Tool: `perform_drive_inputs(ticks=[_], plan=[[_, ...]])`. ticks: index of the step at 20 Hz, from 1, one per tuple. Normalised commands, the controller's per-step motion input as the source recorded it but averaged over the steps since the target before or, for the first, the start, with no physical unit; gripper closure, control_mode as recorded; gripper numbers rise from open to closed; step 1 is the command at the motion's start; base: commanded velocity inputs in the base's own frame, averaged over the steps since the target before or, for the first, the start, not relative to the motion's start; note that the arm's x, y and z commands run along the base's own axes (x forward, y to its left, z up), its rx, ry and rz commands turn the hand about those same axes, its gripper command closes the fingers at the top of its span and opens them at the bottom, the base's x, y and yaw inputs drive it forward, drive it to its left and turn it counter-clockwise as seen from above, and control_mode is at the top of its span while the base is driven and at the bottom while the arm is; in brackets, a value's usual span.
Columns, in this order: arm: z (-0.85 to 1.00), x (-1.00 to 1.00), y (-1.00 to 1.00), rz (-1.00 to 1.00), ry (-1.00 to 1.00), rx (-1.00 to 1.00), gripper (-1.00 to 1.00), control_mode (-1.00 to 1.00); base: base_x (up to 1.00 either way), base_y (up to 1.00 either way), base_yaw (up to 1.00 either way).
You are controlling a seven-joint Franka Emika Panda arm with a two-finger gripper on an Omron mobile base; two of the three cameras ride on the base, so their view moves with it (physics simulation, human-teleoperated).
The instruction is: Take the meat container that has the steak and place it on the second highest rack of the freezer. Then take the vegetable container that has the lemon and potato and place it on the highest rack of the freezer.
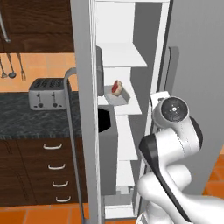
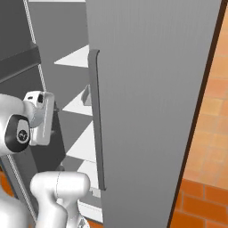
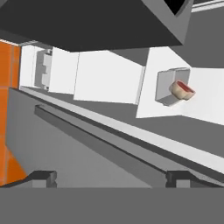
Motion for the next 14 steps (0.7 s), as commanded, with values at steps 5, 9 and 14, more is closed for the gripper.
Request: perform_drive_inputs(ticks=[5,9,14], plan=[[0.0,0.0,0.0,0.0,0.0,0.0,-1.0,1.0,-0.65,-0.86,0.21],[0.0,0.0,0.0,0.0,0.0,0.0,-1.0,1.0,-0.93,-0.67,0.48],[0.0,0.0,0.0,0.0,0.0,0.0,-1.0,1.0,-0.66,-0.02,0.65]])
